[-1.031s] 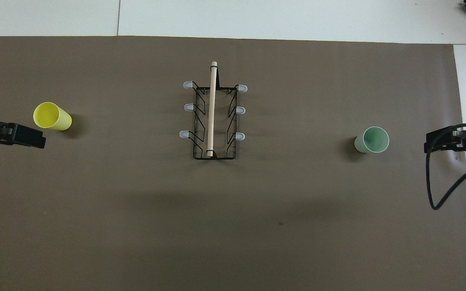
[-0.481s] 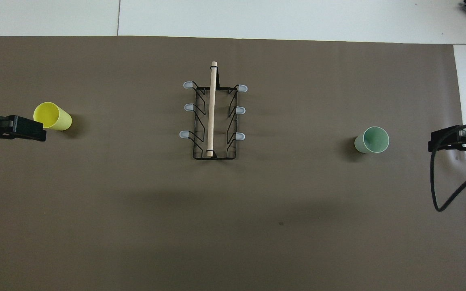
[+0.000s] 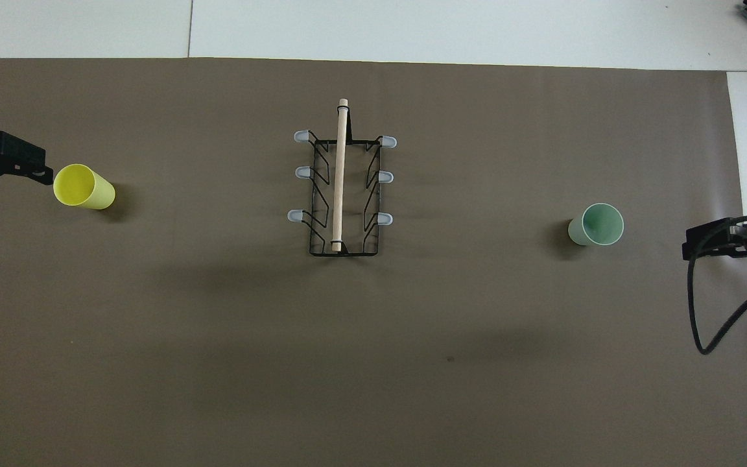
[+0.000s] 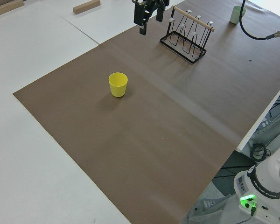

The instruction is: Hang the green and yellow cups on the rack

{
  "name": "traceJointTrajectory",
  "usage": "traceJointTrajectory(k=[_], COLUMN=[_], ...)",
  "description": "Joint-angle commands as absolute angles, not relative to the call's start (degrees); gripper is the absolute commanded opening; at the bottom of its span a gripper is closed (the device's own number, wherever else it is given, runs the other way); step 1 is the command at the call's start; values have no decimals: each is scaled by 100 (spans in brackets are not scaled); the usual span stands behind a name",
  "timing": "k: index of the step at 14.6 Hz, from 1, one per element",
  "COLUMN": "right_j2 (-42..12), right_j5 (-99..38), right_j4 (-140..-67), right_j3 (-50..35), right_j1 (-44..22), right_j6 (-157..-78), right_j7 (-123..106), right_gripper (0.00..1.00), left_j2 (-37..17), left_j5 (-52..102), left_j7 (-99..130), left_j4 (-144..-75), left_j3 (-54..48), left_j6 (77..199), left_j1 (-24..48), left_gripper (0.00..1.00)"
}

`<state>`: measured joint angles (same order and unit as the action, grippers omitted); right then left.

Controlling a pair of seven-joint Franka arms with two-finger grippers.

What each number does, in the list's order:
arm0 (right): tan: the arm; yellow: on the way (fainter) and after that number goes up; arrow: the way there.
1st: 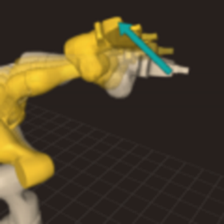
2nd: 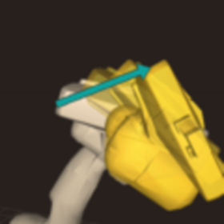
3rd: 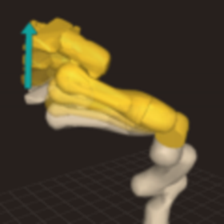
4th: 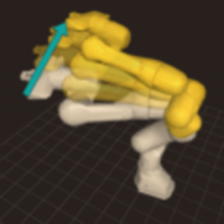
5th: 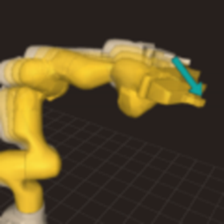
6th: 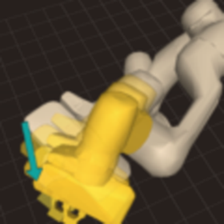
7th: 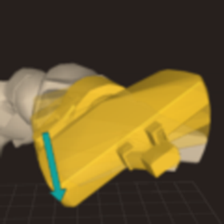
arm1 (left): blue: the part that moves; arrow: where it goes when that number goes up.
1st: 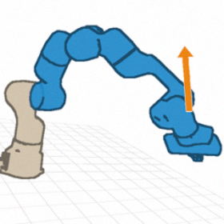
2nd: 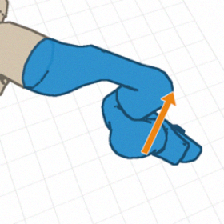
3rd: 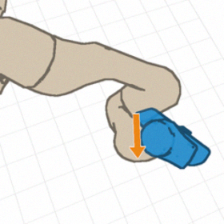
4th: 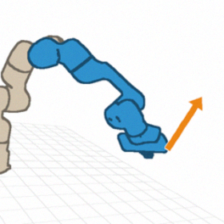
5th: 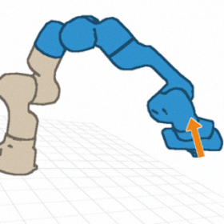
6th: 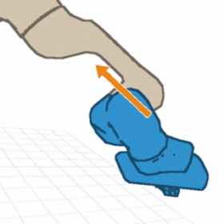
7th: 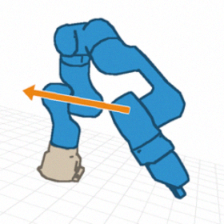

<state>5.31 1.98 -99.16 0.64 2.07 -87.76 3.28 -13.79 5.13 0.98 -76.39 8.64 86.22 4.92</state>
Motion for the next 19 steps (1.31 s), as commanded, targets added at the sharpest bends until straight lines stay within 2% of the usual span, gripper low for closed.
traceJointTrajectory(k=[1,4,6,8,11,16,19], right_j2=[379,-183,-709,-1342,-1853,-2048,-2039], right_j5=[79,114,158,202,307,579,1245], right_j4=[-10187,-9942,-9381,-8635,-8140,-7989,-7998], right_j3=[44,26,18,-9,-26,-184,-316], right_j1=[299,255,272,264,255,202,28], right_j6=[-9096,-9465,-9378,-9168,-9106,-8914,-8440], right_j7=[62,62,62,62,62,-227,-1121], right_gripper=[100,100,100,100,100,100,100], left_j2=[-2449,-2723,-3127,-3260,-3935,-4306,-4447], left_j5=[930,1510,1765,2029,2504,3049,3961], left_j7=[533,1860,2423,2724,4055,5087,5458], left_j4=[-6506,-6478,-6408,-6407,-6057,-6195,-6782], left_j3=[1430,1809,2064,2205,2443,2478,2522], left_j6=[8340,8578,8639,8762,9095,9842,10185], left_j1=[536,528,527,475,317,-149,-431], left_gripper=[100,100,100,100,100,100,100])
